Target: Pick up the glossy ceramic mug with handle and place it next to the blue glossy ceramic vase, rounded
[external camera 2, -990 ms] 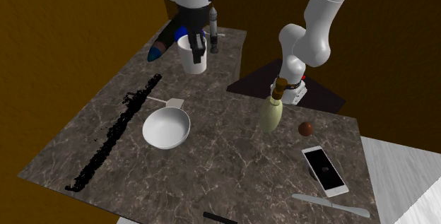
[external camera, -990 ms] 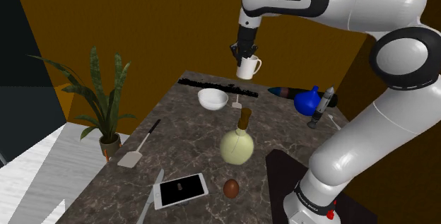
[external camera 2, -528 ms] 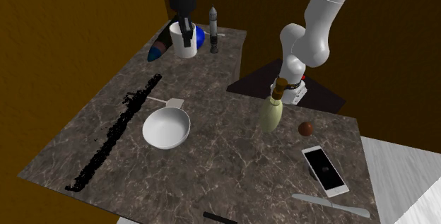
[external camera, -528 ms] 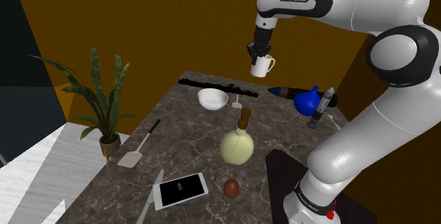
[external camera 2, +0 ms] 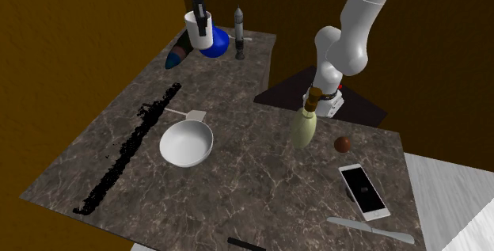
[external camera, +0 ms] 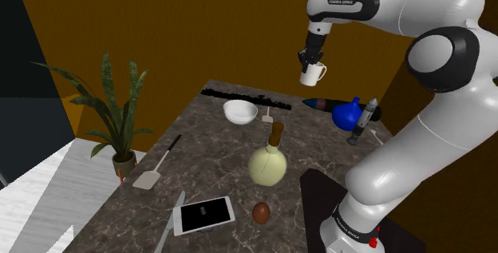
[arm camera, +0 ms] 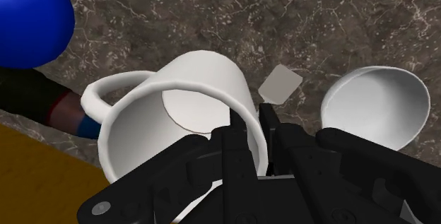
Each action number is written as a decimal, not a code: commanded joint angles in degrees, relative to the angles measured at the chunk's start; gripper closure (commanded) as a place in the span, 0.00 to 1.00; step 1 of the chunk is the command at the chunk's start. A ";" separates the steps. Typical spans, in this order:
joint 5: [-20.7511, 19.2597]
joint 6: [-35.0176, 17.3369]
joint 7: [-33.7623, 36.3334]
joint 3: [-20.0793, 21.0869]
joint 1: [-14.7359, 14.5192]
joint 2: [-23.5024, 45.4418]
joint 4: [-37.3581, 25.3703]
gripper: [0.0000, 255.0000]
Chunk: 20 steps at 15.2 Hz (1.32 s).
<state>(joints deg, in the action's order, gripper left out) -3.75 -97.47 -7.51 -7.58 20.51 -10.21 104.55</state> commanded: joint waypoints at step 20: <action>1.12 -8.71 -13.05 -7.64 5.50 6.78 1.41 1.00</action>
<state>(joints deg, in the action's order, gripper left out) -2.59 -105.36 -20.55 -15.20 25.98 -3.32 105.08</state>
